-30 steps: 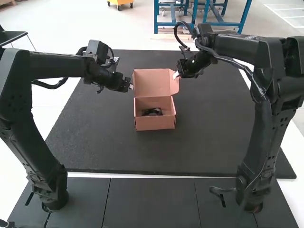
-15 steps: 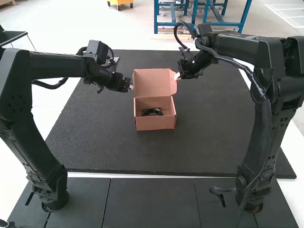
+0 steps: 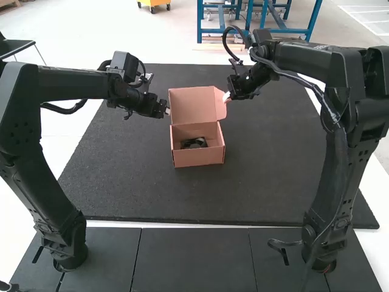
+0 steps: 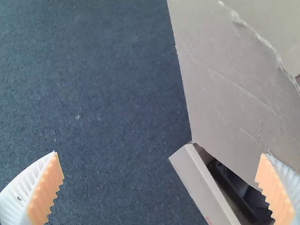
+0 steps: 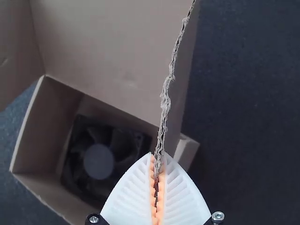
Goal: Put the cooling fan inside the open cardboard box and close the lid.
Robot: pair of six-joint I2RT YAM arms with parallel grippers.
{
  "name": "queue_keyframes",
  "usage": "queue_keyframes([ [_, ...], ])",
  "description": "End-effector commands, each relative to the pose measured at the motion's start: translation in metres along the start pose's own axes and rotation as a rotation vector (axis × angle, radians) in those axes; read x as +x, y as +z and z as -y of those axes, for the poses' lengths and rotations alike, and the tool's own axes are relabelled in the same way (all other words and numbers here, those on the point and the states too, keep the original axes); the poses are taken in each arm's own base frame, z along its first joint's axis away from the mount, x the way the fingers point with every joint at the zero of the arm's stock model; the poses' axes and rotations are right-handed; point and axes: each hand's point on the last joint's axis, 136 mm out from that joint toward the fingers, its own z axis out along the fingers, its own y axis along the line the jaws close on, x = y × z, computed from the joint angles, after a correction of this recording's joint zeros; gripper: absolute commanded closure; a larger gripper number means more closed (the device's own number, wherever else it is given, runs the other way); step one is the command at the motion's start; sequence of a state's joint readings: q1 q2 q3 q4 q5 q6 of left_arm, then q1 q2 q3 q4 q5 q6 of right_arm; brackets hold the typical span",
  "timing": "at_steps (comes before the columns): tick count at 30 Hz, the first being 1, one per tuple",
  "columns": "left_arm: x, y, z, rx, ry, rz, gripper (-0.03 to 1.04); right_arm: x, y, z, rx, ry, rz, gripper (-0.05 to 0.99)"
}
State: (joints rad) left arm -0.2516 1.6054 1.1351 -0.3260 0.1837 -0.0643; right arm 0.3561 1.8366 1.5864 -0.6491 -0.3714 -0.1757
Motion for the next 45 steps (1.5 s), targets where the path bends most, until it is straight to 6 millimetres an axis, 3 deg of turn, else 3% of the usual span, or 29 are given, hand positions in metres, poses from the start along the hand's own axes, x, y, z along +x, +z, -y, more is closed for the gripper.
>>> queue_keyframes([
  [1,-0.020,-0.006,0.005,0.015,0.019,0.044,0.04,-0.016,-0.007,-0.011,-0.030,-0.027,0.040,0.89],
  [10,-0.020,-0.008,0.005,0.014,0.020,0.047,0.04,-0.014,-0.002,-0.026,-0.061,-0.036,0.027,0.89],
  [31,-0.020,-0.011,0.006,0.015,0.019,0.044,0.04,0.001,0.010,-0.036,-0.147,0.064,-0.042,0.92],
  [45,-0.008,-0.013,0.019,0.042,0.039,-0.016,0.04,0.037,0.011,-0.036,-0.147,0.044,-0.170,0.92],
])
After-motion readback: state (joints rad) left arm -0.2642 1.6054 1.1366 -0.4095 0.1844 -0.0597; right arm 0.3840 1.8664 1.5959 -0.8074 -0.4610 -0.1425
